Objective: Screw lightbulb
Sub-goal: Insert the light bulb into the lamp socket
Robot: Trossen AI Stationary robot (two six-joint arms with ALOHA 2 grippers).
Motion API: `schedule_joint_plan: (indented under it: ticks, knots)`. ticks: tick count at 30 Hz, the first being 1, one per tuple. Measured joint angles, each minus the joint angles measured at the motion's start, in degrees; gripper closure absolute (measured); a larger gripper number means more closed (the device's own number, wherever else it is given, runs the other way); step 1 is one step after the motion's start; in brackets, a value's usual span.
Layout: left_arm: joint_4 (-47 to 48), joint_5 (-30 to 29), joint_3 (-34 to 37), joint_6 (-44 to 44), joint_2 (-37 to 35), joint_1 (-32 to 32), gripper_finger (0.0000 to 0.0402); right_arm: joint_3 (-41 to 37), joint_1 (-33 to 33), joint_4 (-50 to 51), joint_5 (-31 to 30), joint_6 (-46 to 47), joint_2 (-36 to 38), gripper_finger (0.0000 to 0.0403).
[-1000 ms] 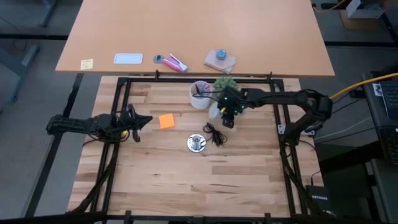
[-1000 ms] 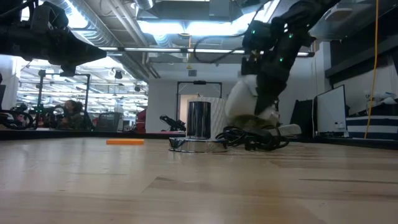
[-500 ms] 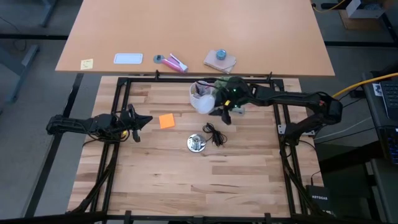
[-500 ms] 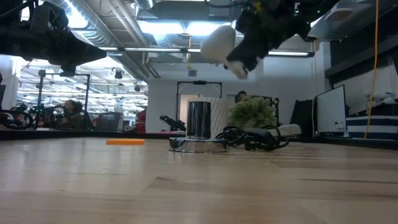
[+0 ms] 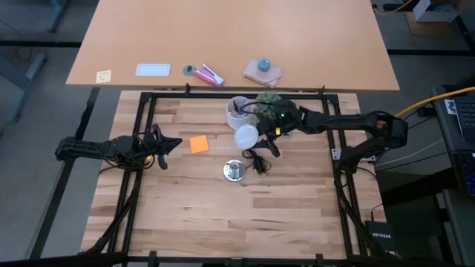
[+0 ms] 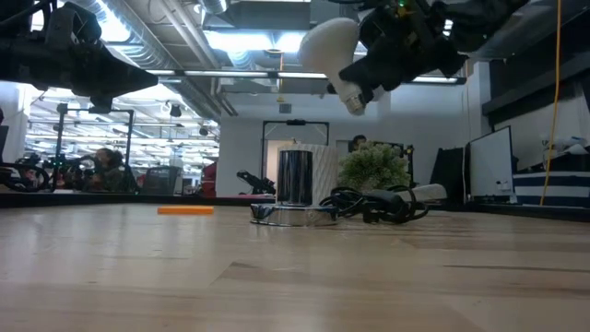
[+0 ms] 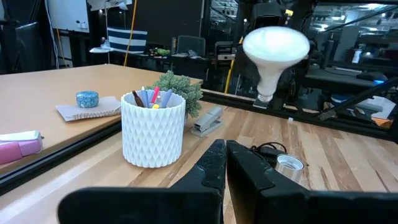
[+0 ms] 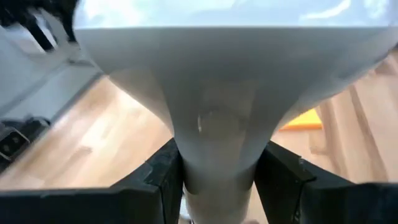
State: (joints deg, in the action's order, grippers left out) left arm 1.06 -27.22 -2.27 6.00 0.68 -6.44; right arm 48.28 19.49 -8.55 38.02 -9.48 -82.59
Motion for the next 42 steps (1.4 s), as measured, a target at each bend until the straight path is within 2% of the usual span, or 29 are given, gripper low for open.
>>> schedule_joint_plan:
  ticks: [4,9,15,21,29,36,42]
  knots:
    - [0.0,0.0,0.0,0.0,0.0,0.0,0.0396,-4.7,-0.1,-11.3,1.2,2.7,0.0,0.0243]
    - [0.0,0.0,0.0,0.0,0.0,0.0,0.0396,-10.5,-3.5,-25.3,0.2,4.3,0.0,0.0243]
    - [0.0,0.0,0.0,0.0,0.0,0.0,0.0396,-14.6,-9.1,-36.6,-9.7,1.3,-0.6,0.0243]
    - [0.0,0.0,0.0,0.0,0.0,0.0,0.0396,-14.6,-13.1,-47.3,-12.5,0.7,-8.0,0.0243]
    - [0.0,0.0,0.0,0.0,0.0,0.0,0.0396,-13.6,-15.1,-63.9,-14.3,3.2,-20.6,0.0243]
    - [0.0,0.0,0.0,0.0,0.0,0.0,0.0396,-8.9,-15.1,-67.3,-13.4,6.9,-29.1,0.0243]
    - [0.0,0.0,0.0,0.0,0.0,0.0,0.0396,-8.2,-15.1,-67.9,-13.4,6.9,-32.0,0.0243]
